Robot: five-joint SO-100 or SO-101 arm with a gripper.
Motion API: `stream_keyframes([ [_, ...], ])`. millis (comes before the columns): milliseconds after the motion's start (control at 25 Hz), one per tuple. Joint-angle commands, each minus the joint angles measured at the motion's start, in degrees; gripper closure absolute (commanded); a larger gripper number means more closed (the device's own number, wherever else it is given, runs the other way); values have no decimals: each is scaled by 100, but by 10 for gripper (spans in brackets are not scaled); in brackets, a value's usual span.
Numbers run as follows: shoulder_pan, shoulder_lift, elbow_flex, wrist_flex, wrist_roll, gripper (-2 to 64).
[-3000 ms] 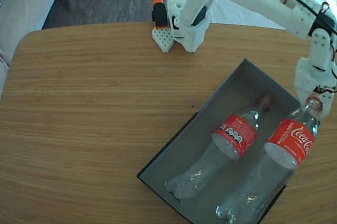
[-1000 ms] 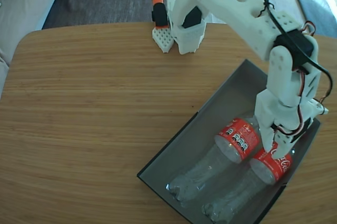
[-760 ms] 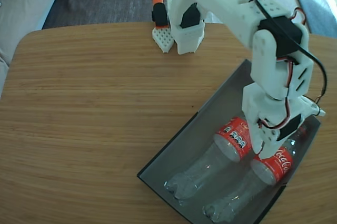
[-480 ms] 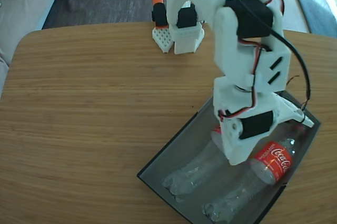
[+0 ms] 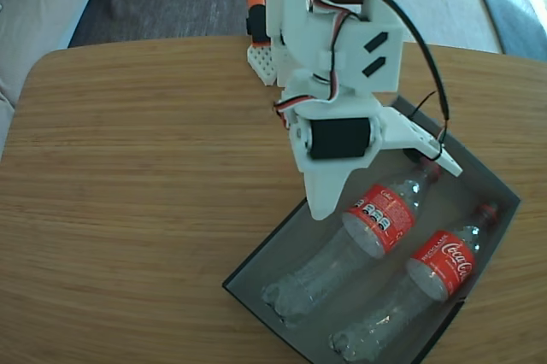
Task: Grasp the bottles and put them in the box.
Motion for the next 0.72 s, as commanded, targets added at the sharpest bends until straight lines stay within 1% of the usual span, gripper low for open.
stream_keyframes([
  [0, 132, 677, 193, -176, 334, 619],
  [120, 176, 1037, 624, -308, 580, 619],
  [240, 299, 1389, 1143, -352, 589, 619],
  [440, 466, 2294, 2364, -1020, 589, 619],
  [520, 466, 2672, 2795, -1195, 589, 619],
  [680, 475, 3217, 3472, -1178, 554, 619],
])
